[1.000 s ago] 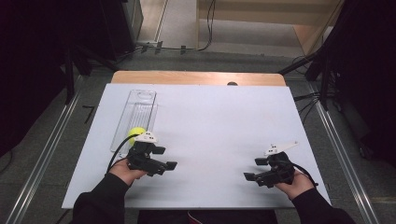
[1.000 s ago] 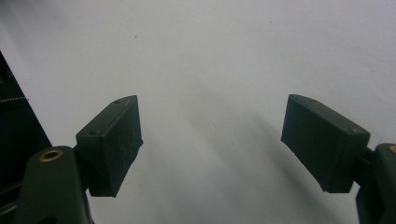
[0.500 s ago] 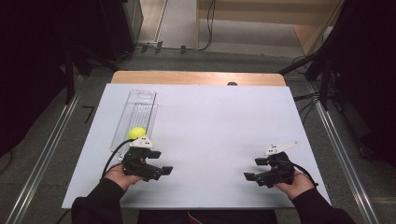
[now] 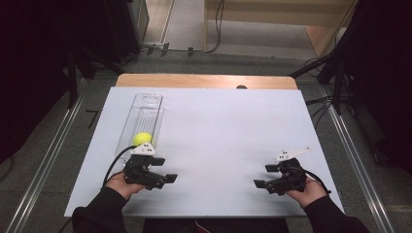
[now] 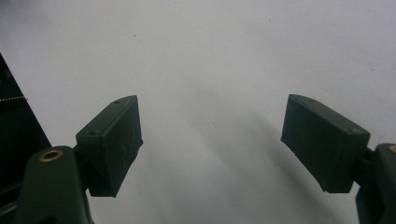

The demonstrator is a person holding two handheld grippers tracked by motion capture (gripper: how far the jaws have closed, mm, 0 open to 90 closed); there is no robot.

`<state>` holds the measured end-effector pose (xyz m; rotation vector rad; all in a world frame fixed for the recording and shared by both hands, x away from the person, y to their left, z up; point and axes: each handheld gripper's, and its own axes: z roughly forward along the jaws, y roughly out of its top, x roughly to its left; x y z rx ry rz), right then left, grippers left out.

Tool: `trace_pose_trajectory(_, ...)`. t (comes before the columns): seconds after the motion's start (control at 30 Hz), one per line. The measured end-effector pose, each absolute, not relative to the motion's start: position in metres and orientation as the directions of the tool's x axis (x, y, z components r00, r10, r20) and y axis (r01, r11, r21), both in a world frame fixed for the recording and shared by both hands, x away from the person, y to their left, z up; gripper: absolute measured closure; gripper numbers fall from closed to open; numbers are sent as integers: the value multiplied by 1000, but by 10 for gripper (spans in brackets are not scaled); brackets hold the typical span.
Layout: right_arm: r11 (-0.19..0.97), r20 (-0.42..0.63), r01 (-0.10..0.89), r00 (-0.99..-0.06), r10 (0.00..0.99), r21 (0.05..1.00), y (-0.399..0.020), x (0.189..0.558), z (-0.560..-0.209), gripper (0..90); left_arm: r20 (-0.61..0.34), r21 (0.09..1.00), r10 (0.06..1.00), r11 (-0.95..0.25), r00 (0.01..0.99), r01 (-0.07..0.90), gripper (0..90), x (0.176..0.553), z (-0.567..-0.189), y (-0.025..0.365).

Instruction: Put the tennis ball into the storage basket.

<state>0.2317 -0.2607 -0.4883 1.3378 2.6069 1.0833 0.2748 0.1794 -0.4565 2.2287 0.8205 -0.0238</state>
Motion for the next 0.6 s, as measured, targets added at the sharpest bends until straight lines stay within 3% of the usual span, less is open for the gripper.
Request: trace_pose_trajectory(0.6, 398, 282, 707, -637, 718, 585, -261, 232, -489, 182, -258, 640, 551, -517, 794, 568, 202, 275, -457, 179)
